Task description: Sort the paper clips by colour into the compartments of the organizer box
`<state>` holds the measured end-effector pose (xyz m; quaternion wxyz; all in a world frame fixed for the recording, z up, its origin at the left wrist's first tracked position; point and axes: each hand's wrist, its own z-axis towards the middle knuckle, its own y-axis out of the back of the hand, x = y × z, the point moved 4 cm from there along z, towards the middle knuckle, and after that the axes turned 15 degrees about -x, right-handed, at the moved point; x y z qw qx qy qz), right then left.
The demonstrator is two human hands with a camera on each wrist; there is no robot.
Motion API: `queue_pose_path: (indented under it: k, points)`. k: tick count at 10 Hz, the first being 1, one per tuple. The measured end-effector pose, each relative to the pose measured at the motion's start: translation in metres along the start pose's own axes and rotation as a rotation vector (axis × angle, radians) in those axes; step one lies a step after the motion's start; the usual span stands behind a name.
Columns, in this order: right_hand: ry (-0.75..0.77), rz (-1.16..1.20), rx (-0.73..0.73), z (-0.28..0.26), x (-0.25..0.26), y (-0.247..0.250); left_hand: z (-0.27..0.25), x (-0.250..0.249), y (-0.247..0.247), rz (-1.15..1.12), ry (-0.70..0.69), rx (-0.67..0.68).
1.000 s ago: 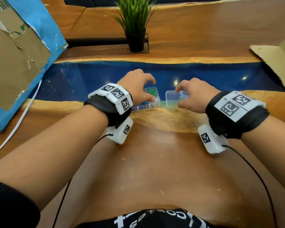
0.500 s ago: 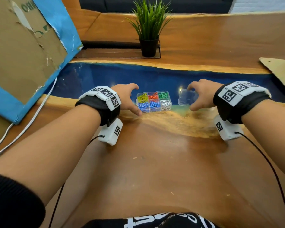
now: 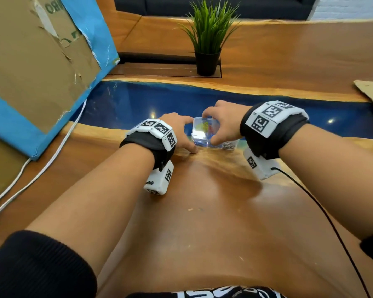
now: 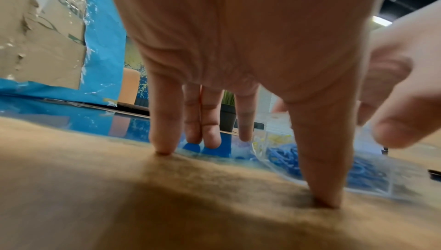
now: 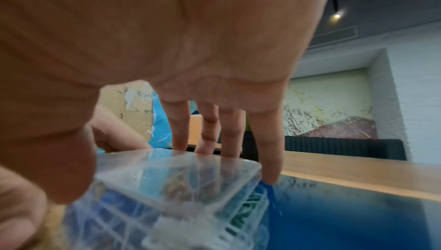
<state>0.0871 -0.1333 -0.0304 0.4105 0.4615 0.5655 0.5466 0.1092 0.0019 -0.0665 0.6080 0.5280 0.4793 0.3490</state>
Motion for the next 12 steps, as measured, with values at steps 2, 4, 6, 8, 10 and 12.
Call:
queue_pose_path:
  k: [2,4,6,8,10,12]
  points:
    - [-0.014,-0.048,-0.013,0.006,-0.001,-0.008,0.003,0.001,-0.001,0.032,0.0,0.001]
    - [-0.018,-0.034,0.003,0.007,-0.006,-0.008,0.006,-0.003,-0.002,0.063,-0.027,0.001]
    - [0.002,-0.045,0.022,0.009,-0.004,-0.005,0.009,-0.005,-0.005,0.105,-0.025,0.027]
    - [-0.006,-0.048,0.024,0.008,-0.002,-0.011,0.009,-0.006,-0.007,0.104,-0.032,0.06]
    - [-0.043,-0.071,0.025,0.002,-0.005,-0.019,-0.004,-0.006,-0.005,0.101,0.0,0.068]
    - [-0.166,0.058,-0.117,-0.054,-0.026,-0.011,-0.043,0.005,0.004,-0.036,0.035,0.053]
